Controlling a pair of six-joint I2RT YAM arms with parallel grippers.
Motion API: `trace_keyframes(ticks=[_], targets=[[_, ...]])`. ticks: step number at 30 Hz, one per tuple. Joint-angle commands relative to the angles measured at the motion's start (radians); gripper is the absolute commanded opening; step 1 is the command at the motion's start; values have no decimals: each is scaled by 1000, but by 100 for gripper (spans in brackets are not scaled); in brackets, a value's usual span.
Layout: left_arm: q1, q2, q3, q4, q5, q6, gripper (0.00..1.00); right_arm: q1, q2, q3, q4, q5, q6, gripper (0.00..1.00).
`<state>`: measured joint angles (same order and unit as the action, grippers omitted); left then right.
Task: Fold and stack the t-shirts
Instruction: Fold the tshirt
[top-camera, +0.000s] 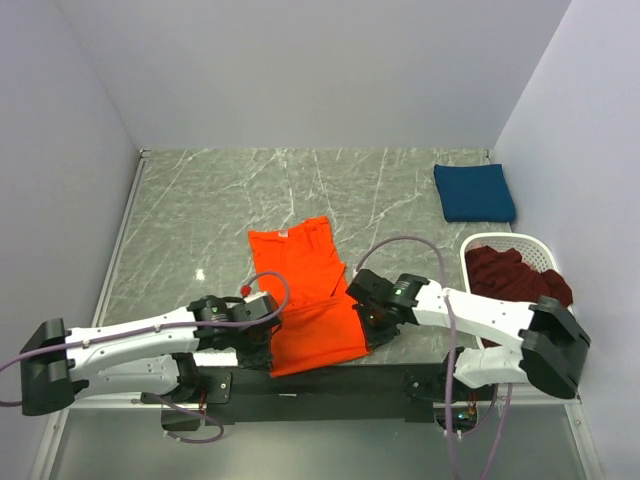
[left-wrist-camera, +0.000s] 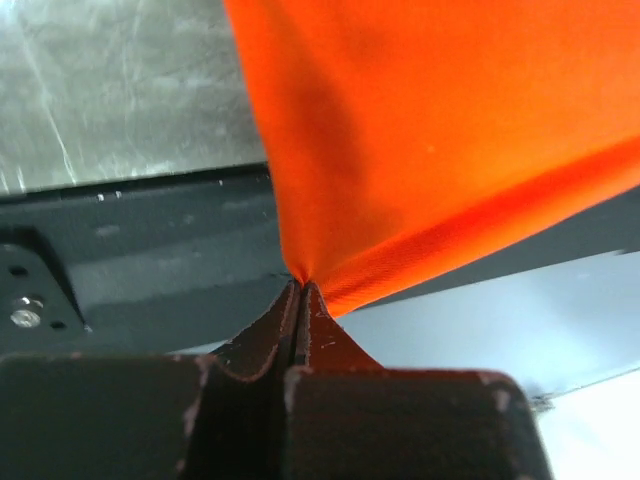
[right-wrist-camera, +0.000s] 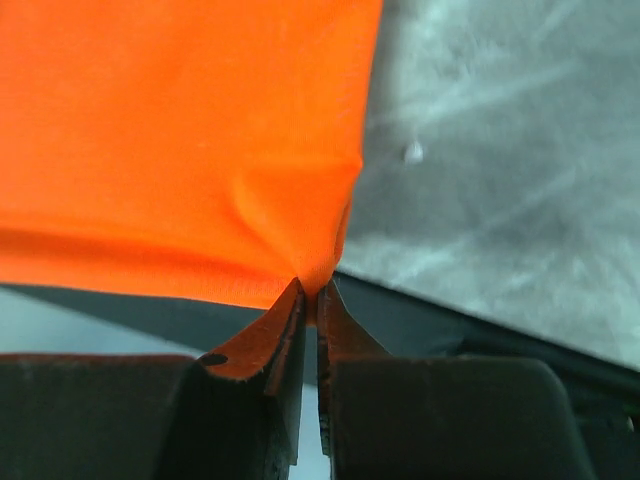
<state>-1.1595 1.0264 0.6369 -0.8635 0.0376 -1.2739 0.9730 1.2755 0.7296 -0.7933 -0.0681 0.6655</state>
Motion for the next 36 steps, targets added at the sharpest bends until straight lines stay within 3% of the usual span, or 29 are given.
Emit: trace_keyframes(ticks=[1, 6, 13, 36], targets=[[-6, -52, 1, -172, 10, -84, 1, -3, -68, 45, -190, 48, 2, 0], [85, -26, 121, -192, -16, 37, 1, -37, -24, 210, -271, 97, -55, 0], [369, -28, 213, -180, -22, 234, 1, -150, 65, 410, -294, 133, -159, 0], [728, 149, 383, -31, -88, 521, 1, -319, 435, 909, -228, 134, -342, 0]])
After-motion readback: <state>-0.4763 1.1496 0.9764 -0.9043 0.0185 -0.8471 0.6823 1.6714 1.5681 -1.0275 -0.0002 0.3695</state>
